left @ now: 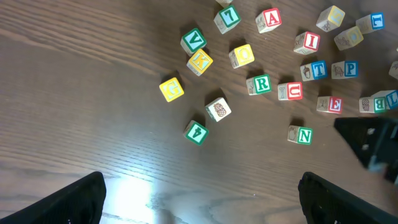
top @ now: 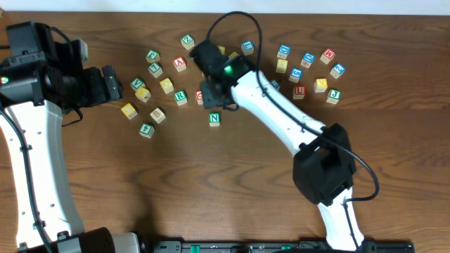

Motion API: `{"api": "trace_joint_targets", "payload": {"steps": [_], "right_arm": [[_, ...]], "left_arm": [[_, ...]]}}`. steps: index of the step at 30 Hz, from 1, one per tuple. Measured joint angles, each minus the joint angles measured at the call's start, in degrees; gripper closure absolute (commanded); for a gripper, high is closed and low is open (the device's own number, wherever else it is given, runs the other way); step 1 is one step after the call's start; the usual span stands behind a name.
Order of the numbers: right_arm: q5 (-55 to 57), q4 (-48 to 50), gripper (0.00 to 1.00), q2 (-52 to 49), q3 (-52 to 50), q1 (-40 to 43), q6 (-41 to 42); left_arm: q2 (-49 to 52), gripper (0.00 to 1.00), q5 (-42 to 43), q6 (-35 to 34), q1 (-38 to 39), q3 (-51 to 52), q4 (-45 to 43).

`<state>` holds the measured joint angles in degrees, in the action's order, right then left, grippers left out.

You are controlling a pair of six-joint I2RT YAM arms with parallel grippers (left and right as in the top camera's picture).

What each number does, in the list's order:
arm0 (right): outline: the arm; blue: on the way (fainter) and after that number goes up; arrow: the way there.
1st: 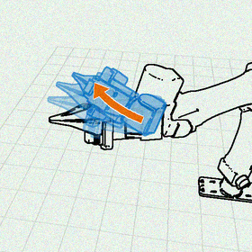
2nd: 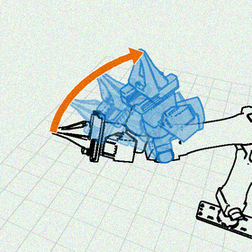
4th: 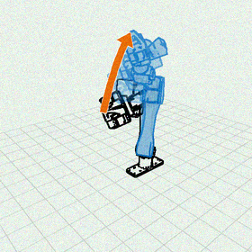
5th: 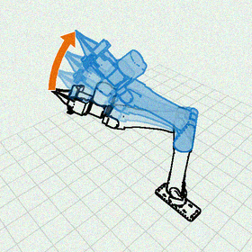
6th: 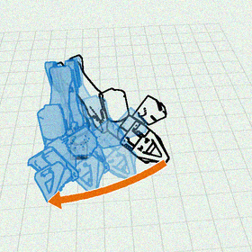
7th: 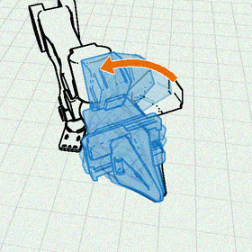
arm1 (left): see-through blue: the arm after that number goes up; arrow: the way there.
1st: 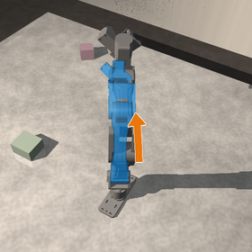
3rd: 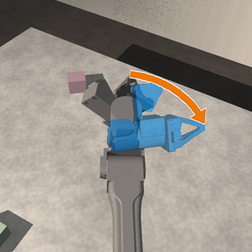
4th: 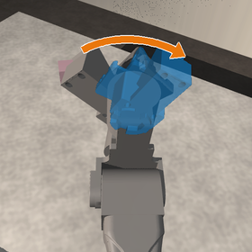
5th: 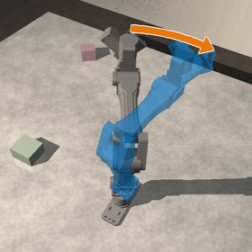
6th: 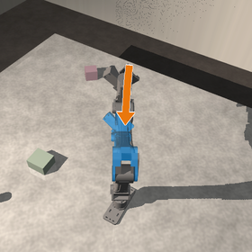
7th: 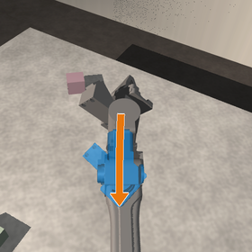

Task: Spell out NEURIPS
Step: 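Move the right gripper over the red E block and lower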

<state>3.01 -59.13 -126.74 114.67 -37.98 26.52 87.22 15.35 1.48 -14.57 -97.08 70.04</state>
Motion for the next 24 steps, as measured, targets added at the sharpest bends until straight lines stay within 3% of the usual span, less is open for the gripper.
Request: {"api": "trace_joint_targets", "payload": {"steps": [8, 24], "right_arm": [[-5.9, -0.9, 0.43, 0.0, 0.0, 5.5, -7.6], [-7.5, -2.3, 0.55, -1.6, 0.0, 5.4, -9.2]], "left_arm": [[0.0, 0.03, 0.0, 0.0, 0.0, 0.0, 0.0], [0.0, 0.02, 0.0, 0.0, 0.0, 0.0, 0.0]]}}
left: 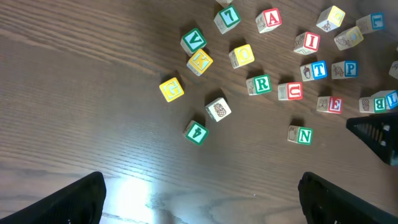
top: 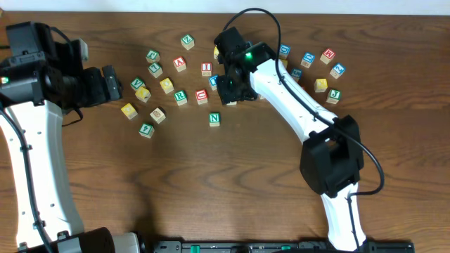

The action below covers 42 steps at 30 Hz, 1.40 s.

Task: Spell out NEURIPS
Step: 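Move the right gripper over the red E block and lower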

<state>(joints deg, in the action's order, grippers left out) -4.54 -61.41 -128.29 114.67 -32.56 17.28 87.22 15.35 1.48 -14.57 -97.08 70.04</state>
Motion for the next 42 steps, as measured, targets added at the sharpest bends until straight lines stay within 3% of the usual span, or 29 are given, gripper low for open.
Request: {"api": "trace_joint_targets", "payload": {"steps": [18, 42], "right_arm": [[-0.2, 3.2, 0.64, -5.9, -0.1, 0.0, 0.1], [-0.4, 3.3, 0.57, -7.0, 3.3, -0.4, 0.1]], "left_arm": [[0.0, 0.02, 0.0, 0.0, 0.0, 0.0, 0.0], [0.0, 0.02, 0.0, 0.0, 0.0, 0.0, 0.0]]}}
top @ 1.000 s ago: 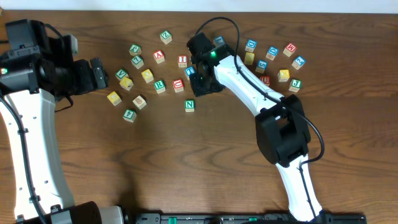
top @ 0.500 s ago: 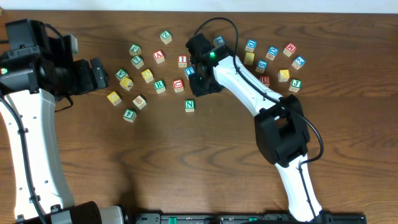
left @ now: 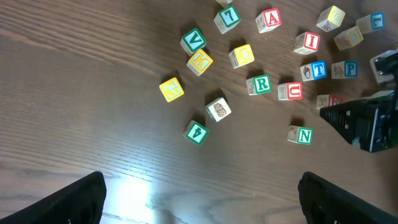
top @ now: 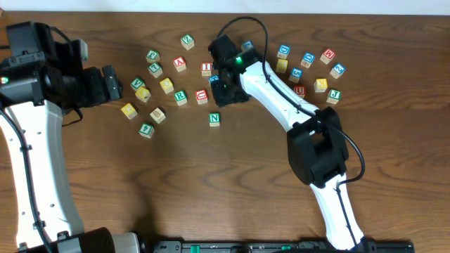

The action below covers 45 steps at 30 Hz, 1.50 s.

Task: Spell out NEURIPS
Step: 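Move the right gripper over the red E block and lower, then grasp the red E block with the right gripper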

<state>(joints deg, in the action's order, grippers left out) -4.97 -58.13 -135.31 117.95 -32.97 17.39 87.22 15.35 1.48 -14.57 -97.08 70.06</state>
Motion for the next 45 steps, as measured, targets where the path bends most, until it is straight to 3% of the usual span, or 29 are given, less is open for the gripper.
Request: {"api": "trace_joint_targets", "payload": {"steps": [20, 31, 45], "right_arm": [[0.2, 6.7, 0.49, 0.0, 2.0, -3.3, 0.3], [2.1, 8.5, 0.50, -0.1, 2.0, -3.1, 2.0], [6.5, 2.6, 0.51, -0.1, 2.0, -0.6, 4.0]], "left_arm": [[0.0, 0.02, 0.0, 0.0, 0.0, 0.0, 0.0], [0.0, 0.02, 0.0, 0.0, 0.0, 0.0, 0.0], [0.0, 0.03, 0.0, 0.0, 0.0, 0.0, 0.0]]}}
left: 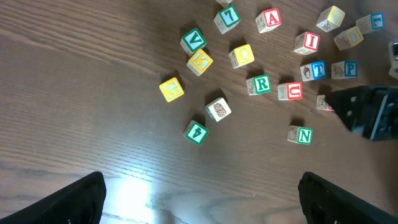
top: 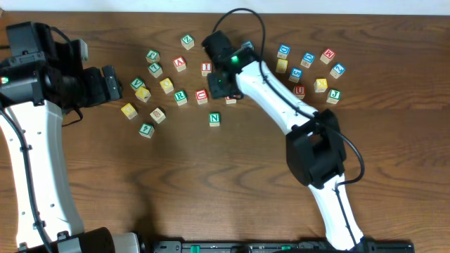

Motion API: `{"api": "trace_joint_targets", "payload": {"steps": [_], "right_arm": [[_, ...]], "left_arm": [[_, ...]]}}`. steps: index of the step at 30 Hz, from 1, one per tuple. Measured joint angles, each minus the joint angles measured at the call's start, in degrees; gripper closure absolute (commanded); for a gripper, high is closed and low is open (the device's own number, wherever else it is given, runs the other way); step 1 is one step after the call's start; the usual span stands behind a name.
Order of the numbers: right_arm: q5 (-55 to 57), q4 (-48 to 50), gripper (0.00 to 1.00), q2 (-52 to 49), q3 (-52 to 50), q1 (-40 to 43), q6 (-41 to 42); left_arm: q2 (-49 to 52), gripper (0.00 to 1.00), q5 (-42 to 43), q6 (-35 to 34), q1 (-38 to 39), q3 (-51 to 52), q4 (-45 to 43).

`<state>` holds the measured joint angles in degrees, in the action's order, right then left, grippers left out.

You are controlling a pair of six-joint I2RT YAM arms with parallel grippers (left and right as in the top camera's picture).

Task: Spell out NEURIPS
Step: 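Grasp the red E block with the right gripper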

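Note:
Lettered wooden blocks lie scattered on the brown table (top: pixel 211 183). The green N block (top: pixel 214 119) (left: pixel 301 134) sits alone in front of the others. Behind it are the green R (left: pixel 259 84), the red U (left: pixel 290 91), the blue T (left: pixel 314 70), the blue P (left: pixel 346 69) and the red I (left: pixel 306 42). My right gripper (top: pixel 223 90) (left: pixel 365 112) hangs low over the spot right of the U, hiding nearly all of the red E block (left: pixel 321 102); its jaws cannot be made out. My left gripper (top: pixel 112 83) (left: pixel 199 205) is open over bare wood at the far left.
A second cluster of blocks (top: pixel 309 70) lies at the back right beside the right arm (top: pixel 281 105). Yellow and green blocks such as the green 4 (left: pixel 196 132) and yellow G (left: pixel 171 89) lie left of the R. The table's far edge (top: pixel 140 13) runs close behind the blocks.
My right gripper has shifted a little to the left and now covers more of the red E block. No block has changed place, and the left arm stays still.
The right gripper first hung over the blocks just behind the N. It then stood further right and back, near the P. After that it was low beside the E, and now it covers the E. All blocks kept their places; the left gripper stayed open.

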<state>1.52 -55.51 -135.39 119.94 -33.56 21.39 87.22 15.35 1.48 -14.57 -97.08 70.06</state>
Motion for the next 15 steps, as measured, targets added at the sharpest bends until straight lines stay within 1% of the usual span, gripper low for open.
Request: {"api": "trace_joint_targets", "payload": {"steps": [4, 9, 15], "right_arm": [[0.2, 0.4, 0.50, 0.0, -0.1, 1.7, -0.2], [0.2, 1.5, 0.49, 0.0, -1.6, 1.8, -0.4], [0.2, 4.2, 0.52, -0.1, -5.0, 1.8, -1.1]], "left_arm": [[0.0, 0.02, 0.0, 0.0, 0.0, 0.0, 0.0], [0.0, 0.02, 0.0, 0.0, 0.0, 0.0, 0.0], [0.0, 0.02, 0.0, 0.0, 0.0, 0.0, 0.0]]}}
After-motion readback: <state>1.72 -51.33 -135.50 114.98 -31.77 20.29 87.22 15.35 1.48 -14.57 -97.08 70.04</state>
